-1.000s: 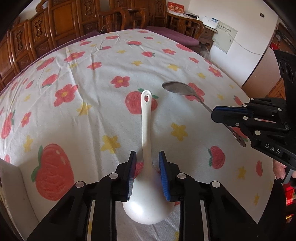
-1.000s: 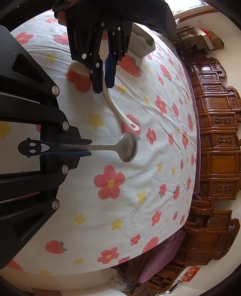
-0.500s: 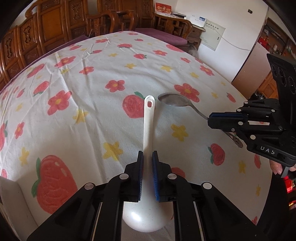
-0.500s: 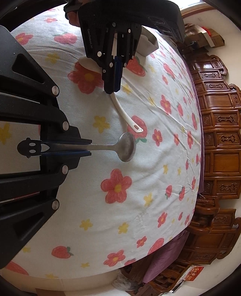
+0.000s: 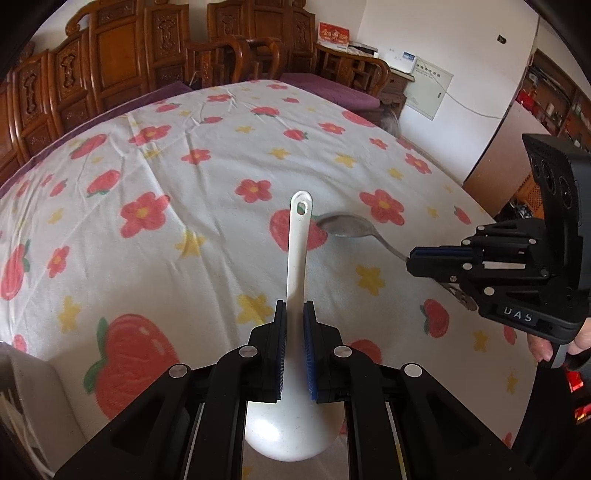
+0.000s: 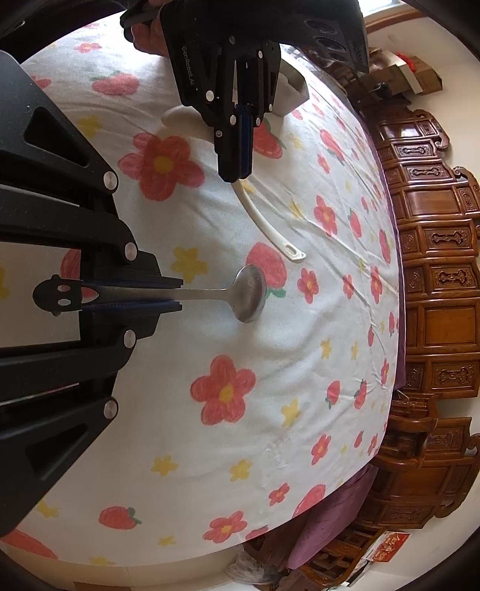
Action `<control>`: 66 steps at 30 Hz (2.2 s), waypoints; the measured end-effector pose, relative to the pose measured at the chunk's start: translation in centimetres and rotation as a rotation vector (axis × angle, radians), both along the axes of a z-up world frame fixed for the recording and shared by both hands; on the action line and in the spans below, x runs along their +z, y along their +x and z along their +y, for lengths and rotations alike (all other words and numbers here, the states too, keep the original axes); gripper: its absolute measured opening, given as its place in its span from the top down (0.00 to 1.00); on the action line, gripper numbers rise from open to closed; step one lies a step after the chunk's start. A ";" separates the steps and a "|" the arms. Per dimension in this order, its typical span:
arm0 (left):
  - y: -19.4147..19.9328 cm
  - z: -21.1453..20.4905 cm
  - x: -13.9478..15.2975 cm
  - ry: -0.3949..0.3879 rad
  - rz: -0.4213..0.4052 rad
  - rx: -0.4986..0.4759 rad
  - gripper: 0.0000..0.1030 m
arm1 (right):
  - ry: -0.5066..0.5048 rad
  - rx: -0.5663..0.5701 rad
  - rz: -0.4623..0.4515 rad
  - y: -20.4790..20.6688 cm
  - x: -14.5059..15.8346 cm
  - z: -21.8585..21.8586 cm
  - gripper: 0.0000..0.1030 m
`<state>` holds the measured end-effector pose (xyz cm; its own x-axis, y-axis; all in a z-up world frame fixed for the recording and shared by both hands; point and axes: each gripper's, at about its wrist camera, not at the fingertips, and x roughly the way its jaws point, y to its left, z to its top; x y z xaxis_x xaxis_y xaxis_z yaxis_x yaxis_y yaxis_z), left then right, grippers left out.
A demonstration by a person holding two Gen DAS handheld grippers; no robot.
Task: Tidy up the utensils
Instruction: 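Lift and carry the white ladle and silver spoon toward the metal tray with both grippers, then lower the white ladle into the tray with the left gripper while the right lowers the silver spoon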
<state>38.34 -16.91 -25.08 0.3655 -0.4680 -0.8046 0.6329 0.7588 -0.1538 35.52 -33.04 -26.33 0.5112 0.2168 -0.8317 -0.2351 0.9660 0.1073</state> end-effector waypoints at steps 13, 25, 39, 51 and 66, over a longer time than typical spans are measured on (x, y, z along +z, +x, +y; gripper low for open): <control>-0.2 6.3 4.4 -0.001 -0.104 0.095 0.92 | 0.026 0.053 -0.023 -0.7 1.7 3.1 0.92; -1.6 12.9 8.9 -0.024 -0.163 0.210 0.92 | 0.067 0.125 -0.086 -2.3 5.8 7.6 0.92; -5.6 20.9 9.0 0.033 -0.149 0.367 0.92 | 0.139 0.245 -0.127 -3.7 8.9 15.6 0.92; -5.6 24.0 5.7 0.072 -0.066 0.471 0.92 | 0.161 0.308 -0.123 -3.1 10.1 21.9 0.92; -7.0 25.2 7.2 0.039 -0.097 0.511 0.81 | 0.153 0.343 -0.074 -2.6 8.4 27.0 0.92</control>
<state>31.30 8.24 -17.92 0.6133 -0.1802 -0.7690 0.1901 0.9787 -0.0778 32.89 -6.00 -17.94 0.4451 0.5046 -0.7397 -0.5544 0.8040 0.2149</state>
